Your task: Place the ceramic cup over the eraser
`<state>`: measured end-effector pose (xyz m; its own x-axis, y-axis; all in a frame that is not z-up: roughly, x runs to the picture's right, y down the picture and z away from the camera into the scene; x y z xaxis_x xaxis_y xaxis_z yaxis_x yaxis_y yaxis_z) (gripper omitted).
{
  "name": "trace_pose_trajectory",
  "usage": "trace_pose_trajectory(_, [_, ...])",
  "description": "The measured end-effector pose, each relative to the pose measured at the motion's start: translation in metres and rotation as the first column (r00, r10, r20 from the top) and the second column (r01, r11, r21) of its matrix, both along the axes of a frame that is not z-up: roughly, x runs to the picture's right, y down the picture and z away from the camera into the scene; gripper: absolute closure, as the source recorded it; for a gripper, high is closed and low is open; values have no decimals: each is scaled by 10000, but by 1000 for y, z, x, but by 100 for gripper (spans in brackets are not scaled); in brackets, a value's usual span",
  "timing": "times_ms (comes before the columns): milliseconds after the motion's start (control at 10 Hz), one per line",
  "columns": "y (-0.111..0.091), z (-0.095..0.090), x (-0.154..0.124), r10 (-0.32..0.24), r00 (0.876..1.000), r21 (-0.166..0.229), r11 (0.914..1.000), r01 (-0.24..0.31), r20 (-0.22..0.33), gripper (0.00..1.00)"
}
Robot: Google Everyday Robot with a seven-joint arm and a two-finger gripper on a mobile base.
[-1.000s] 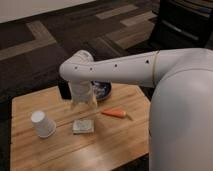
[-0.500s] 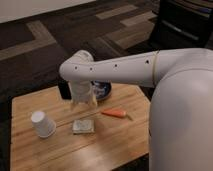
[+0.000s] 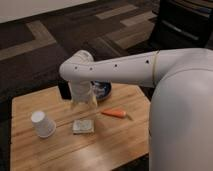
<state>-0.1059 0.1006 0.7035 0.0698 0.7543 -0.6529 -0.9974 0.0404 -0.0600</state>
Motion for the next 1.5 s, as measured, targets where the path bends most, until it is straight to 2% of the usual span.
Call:
trace_pose_trajectory(600, [-1,0,2,-33,10000,-35,10000,33,-87,35])
trace_pose_trajectory(900, [-6,3,-10,-758,9968,-149,9970,755,-265,35])
trace_pose_trajectory(1200, [-16,4,-38,-1711,9852,-122,9852,1711,47,35])
trace_pose_trajectory(1400, [-28,4,-65,-2387,9699,87,9711,2386,483,35])
trace_pose_trajectory(1500, [-35,4,-76,-2757,9588,241,9612,2747,678,35])
